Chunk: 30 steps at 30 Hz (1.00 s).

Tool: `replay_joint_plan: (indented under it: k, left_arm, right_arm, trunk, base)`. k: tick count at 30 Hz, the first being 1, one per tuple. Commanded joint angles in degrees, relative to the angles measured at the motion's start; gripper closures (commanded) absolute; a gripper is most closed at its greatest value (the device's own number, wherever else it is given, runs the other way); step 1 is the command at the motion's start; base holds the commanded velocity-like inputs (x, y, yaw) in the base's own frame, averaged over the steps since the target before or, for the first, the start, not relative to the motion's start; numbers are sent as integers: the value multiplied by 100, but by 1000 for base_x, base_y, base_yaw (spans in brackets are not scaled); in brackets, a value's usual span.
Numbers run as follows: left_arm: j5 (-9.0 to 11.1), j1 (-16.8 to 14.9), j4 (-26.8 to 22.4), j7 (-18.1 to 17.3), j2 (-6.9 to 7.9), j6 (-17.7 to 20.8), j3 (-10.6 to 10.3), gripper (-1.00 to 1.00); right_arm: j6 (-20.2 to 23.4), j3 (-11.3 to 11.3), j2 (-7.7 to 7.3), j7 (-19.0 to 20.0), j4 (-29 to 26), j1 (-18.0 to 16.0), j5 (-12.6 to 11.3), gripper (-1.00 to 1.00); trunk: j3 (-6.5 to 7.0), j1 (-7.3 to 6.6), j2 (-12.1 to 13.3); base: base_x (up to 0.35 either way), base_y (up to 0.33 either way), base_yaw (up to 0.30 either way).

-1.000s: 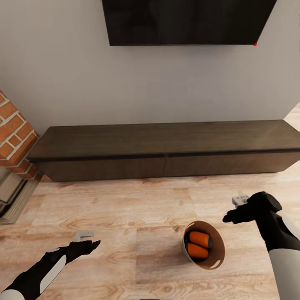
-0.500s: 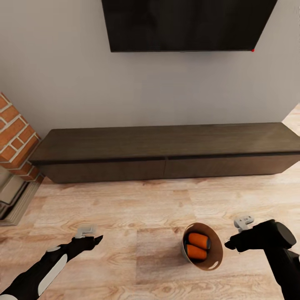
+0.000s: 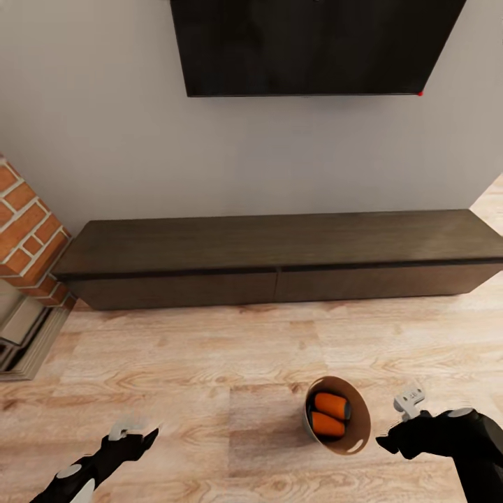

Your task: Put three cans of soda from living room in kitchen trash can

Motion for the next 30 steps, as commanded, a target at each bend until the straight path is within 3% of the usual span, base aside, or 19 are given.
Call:
replay_joint_plan:
  k: [1, 5, 8, 11, 12, 16, 19, 20, 24, 25, 28, 29, 30]
  left_arm:
    - [-1, 6, 112, 0, 0, -101, -2, -100]
    - [2, 26, 938, -22, -20, -800, 0, -100]
    - [-1, 29, 1095, -30, -25, -922, -1, -100]
    - [-4, 33, 1302, -32, -27, -1170, -10, -100]
    - [0, 40, 1515, -33, -37, -1421, -12, -100]
    - [0, 47, 2055, -43, -52, -1897, -19, -100]
    - [-2, 49, 2427, -47, -62, -2235, -24, -100]
    - [-4, 50, 2740, -49, -71, -2513, -30, -100]
    - [1, 143, 3014, -51, -92, -2806, -32, -100]
    - [5, 280, 3080, -46, -102, -2956, -32, -100]
    - [18, 463, 3141, -44, -105, -3185, -32, -100]
    - [39, 714, 3192, -72, -104, -3415, -27, -100]
    - [42, 783, 3200, -78, -106, -3464, -24, -100]
  right_arm:
    - [-101, -63, 24, -2, -1, 47, -6, -100]
    - [-623, -483, 221, -29, 19, 294, -23, -100]
    - [-878, -628, 280, -38, 44, 361, -28, -100]
    - [-1616, -1151, 504, -68, 146, 449, -38, -100]
    - [-2248, -1641, 697, -174, 313, 481, -42, -100]
    - [-3306, -2381, 952, -529, 806, 503, -46, -100]
    - [-3741, -2770, 1011, -770, 1255, 508, -50, -100]
    - [-4053, -3060, 1016, -969, 1696, 509, -57, -100]
    - [-4816, -3525, 1016, -1187, 2314, 509, -151, -100]
    - [-5291, -3854, 1027, -1335, 2626, 512, -226, -100]
    - [-5718, -4152, 1011, -1532, 3125, 515, -268, -100]
    - [-6015, -4279, 907, -1648, 3710, 515, -282, -100]
    - [-6077, -4297, 873, -1667, 3849, 516, -284, -100]
  trunk:
    - [19, -23, 42]
    - [91, -110, 202]
    - [144, -176, 322]
    - [198, -242, 443]
    - [216, -264, 483]
    - [288, -352, 643]
    - [342, -418, 764]
    - [360, -440, 804]
    - [432, -528, 964]
    - [450, -550, 1004]
    - [503, -616, 1124]
    - [521, -638, 1165]
    - [539, -659, 1205]
  base:
    - [0, 0, 0]
    - [0, 0, 0]
    - [0, 0, 0]
    - [0, 0, 0]
    - [0, 0, 0]
    - [0, 0, 0]
    - [0, 0, 0]
    - [0, 0, 0]
    - [0, 0, 0]
    - [0, 0, 0]
    - [0, 0, 0]
    - [0, 0, 0]
    - [0, 0, 0]
